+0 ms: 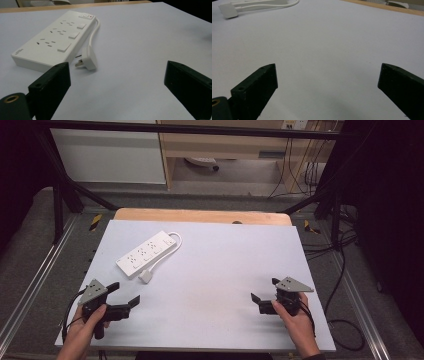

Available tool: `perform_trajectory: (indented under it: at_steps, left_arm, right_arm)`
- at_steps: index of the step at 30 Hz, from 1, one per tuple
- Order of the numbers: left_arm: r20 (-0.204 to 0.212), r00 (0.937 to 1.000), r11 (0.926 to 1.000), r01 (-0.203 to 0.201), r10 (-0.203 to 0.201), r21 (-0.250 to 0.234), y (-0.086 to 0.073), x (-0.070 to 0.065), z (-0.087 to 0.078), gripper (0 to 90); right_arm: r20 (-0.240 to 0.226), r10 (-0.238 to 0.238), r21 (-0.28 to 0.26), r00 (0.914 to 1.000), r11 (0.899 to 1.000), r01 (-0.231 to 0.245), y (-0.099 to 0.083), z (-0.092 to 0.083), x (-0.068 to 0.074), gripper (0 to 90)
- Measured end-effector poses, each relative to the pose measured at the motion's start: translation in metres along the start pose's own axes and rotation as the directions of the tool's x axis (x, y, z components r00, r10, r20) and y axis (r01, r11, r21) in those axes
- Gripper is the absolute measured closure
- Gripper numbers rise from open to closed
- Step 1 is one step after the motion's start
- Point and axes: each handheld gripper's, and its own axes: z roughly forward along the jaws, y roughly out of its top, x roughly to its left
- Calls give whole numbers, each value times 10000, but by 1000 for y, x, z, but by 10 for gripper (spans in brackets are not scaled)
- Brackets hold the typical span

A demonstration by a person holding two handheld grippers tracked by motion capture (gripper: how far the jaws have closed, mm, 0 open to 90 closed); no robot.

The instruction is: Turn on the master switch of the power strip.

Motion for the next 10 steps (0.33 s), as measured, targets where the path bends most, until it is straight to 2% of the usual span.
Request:
perform_trajectory:
  at_steps: [5, 8, 10]
  left_arm:
    - [98, 9996, 9991, -254, 251, 349, -8, -7, 10, 71]
    - [-153, 9981, 9971, -583, 591, 482, -11, -11, 16, 86]
    - [-221, 9983, 9979, -539, 547, 347, -9, -11, 16, 81]
  right_arm:
    - [199, 17, 222, 9998, 9998, -21, -2, 1, -1, 32]
    - [684, 62, 697, 9976, 9975, -110, -5, 4, -3, 38]
    - [986, -50, 1107, 9951, 9938, -59, -8, 8, -6, 38]
